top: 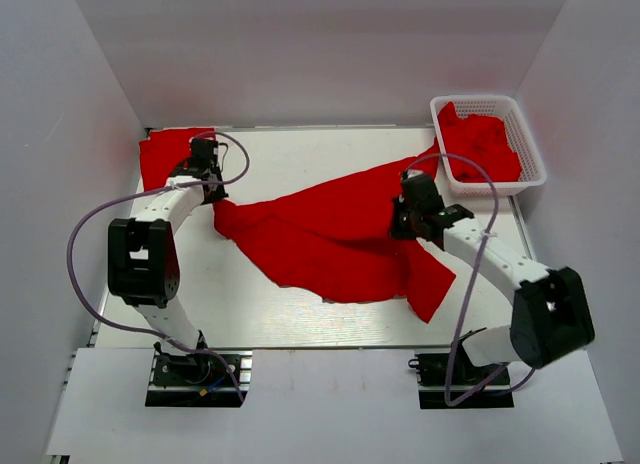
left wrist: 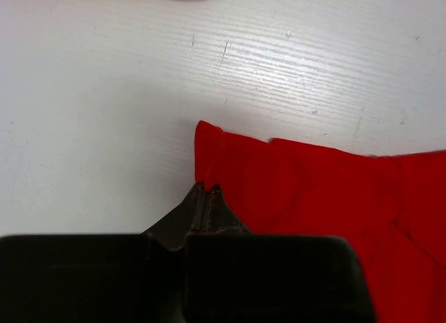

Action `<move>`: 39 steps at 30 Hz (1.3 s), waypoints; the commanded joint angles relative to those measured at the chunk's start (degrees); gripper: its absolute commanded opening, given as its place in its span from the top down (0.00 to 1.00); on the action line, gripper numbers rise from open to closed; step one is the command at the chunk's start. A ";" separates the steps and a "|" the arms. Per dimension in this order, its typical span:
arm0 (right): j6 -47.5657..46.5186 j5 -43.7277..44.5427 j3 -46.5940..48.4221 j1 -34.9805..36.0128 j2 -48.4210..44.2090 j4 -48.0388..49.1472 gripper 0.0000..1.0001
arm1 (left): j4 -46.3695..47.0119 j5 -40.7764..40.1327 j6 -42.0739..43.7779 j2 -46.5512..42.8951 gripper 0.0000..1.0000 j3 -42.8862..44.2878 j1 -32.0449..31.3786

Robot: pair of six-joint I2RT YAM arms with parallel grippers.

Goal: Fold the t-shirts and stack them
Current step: Flatten out the tshirt

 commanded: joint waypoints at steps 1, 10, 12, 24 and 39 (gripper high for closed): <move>-1.05 7.22 6.07 -0.20 -6.03 6.04 1.00 | -0.35 -1.47 0.18 -7.05 1.00 4.12 0.32; -11.67 33.58 22.51 -0.55 -11.40 16.41 1.00 | 0.09 -1.65 7.29 -17.15 1.00 17.91 0.32; -14.58 40.44 27.52 -0.90 -11.40 17.12 1.00 | 0.70 -0.77 10.28 -18.57 1.00 22.04 0.32; -39.62 52.42 52.81 -1.43 -14.21 28.20 1.00 | 3.95 -2.87 22.58 -26.48 1.00 40.42 -0.21; -28.75 15.80 65.67 -1.26 -27.83 4.30 1.00 | 8.70 5.91 29.53 -37.47 1.00 57.63 -0.83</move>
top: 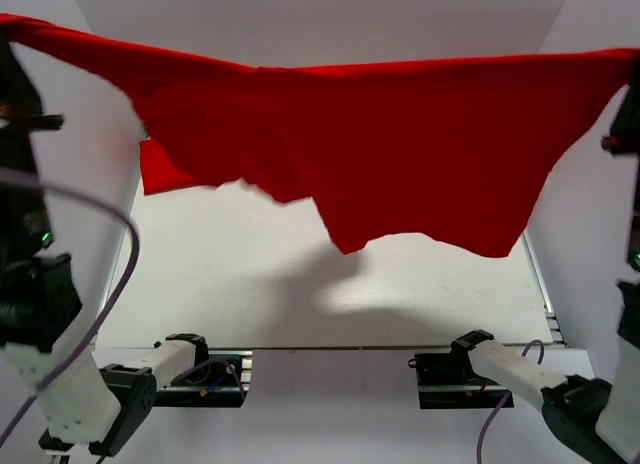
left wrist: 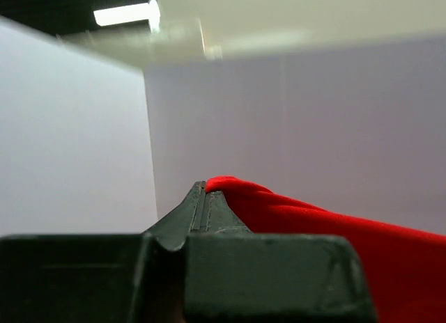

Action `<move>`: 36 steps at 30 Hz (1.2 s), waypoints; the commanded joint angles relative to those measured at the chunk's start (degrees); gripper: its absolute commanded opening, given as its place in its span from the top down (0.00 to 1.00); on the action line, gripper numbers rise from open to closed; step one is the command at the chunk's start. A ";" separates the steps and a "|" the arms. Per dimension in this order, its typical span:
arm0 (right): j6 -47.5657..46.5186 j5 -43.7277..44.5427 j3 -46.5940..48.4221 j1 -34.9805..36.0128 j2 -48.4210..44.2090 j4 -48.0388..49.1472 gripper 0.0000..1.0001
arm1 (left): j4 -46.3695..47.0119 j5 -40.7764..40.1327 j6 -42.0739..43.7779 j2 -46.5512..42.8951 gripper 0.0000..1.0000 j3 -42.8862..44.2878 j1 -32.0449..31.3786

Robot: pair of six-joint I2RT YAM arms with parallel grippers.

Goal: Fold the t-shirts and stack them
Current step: Flatten out the tshirt

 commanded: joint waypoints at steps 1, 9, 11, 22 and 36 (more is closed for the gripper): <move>3.74 -11.33 2.49 -0.53 -5.25 -3.53 1.00 | 3.50 1.10 2.87 -0.82 1.00 5.50 1.03; 8.14 -15.76 -0.22 -0.71 -9.66 -6.70 1.00 | 5.87 3.02 4.54 -1.34 1.00 8.77 1.03; 10.60 -15.40 -6.68 -0.80 -11.24 -5.22 1.00 | 5.87 4.96 4.54 -2.13 1.00 6.58 1.03; 20.62 4.63 -46.98 -0.71 -10.91 8.49 1.00 | 13.67 1.61 4.10 1.81 1.00 -27.39 1.03; 19.31 1.49 -33.74 -7.38 44.55 15.62 1.00 | 17.58 4.09 -1.52 48.02 1.00 -25.23 1.56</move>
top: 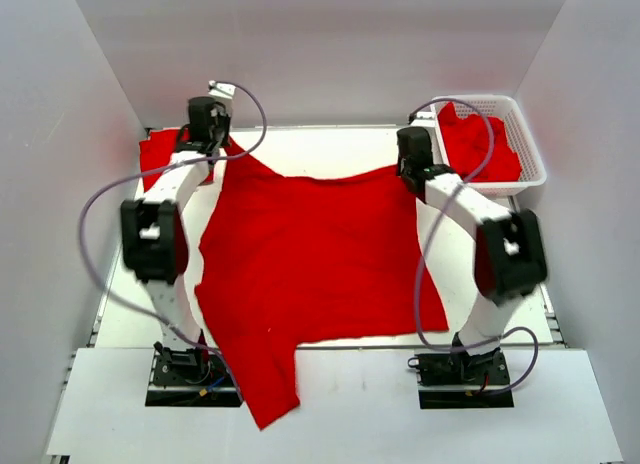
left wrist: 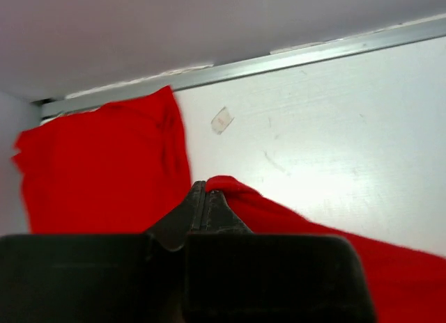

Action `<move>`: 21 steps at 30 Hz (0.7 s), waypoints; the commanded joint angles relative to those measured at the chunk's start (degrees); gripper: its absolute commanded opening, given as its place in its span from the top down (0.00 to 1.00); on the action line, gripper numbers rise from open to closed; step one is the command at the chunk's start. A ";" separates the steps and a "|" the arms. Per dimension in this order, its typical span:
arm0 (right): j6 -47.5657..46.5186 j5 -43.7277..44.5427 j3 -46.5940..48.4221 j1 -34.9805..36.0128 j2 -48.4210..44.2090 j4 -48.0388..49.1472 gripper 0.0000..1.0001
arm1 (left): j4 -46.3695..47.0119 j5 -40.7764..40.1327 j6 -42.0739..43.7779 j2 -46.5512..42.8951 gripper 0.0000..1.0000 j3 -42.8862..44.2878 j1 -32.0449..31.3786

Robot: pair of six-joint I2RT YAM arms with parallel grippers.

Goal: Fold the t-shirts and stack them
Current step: Flatten out the tshirt, then fold the flattened tshirt in 1/3 of the way

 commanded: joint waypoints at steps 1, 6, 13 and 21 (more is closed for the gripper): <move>-1.05 -2.84 9.00 -3.60 5.84 4.38 1.00 | -0.49 2.20 -1.83 8.75 1.00 13.01 0.47; -2.19 -9.10 22.01 -6.07 15.36 -2.37 1.00 | 3.72 6.17 -2.53 13.54 1.00 14.26 0.47; -2.81 -13.23 36.85 -8.71 28.36 -8.78 1.00 | 3.82 11.18 -2.00 16.19 1.00 15.58 0.47; -2.28 -14.99 39.87 -11.52 28.38 -11.69 1.00 | -9.80 8.29 -10.15 9.61 1.00 14.71 -0.06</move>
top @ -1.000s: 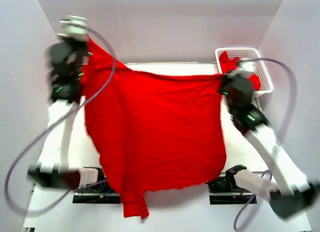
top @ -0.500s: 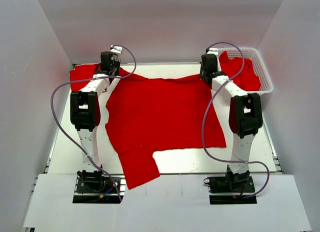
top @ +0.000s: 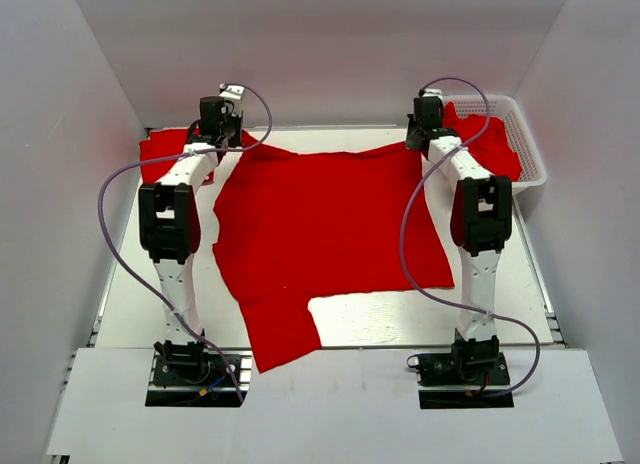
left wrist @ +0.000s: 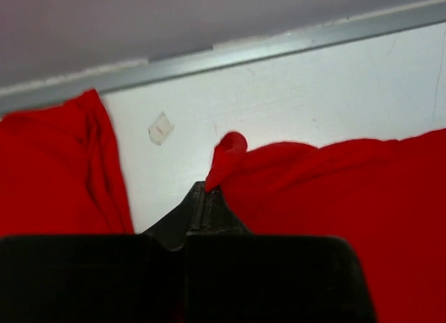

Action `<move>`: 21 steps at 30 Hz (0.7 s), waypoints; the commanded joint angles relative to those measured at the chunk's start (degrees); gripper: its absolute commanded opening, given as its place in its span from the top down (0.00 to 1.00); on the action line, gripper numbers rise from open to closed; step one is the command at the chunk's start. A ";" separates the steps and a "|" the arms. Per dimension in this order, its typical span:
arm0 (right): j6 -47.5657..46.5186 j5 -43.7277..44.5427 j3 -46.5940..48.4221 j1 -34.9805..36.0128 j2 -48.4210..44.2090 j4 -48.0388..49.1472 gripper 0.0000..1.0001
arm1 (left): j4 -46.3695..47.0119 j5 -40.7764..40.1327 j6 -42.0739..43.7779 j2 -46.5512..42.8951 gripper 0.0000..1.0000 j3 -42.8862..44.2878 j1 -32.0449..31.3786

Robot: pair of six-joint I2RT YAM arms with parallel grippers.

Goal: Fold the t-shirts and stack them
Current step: Fold the flattened tshirt in 1/3 of the way

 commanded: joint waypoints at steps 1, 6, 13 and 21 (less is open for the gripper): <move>-0.40 -1.98 2.21 -1.49 -2.83 -1.42 1.00 | -7.21 -0.81 -6.50 -8.78 1.00 -3.16 -0.21; -1.63 -4.19 1.85 -1.93 -4.41 -5.45 1.00 | -15.73 -2.13 -13.54 -16.34 1.00 -11.09 -0.83; -3.74 -3.57 -0.79 -2.63 -7.31 -8.27 1.00 | -24.96 -2.13 -22.06 -26.36 1.00 -19.70 -0.83; -3.92 -3.40 -1.57 -3.08 -9.78 -13.11 1.00 | -31.03 3.04 -28.74 -35.50 1.00 -27.96 -0.83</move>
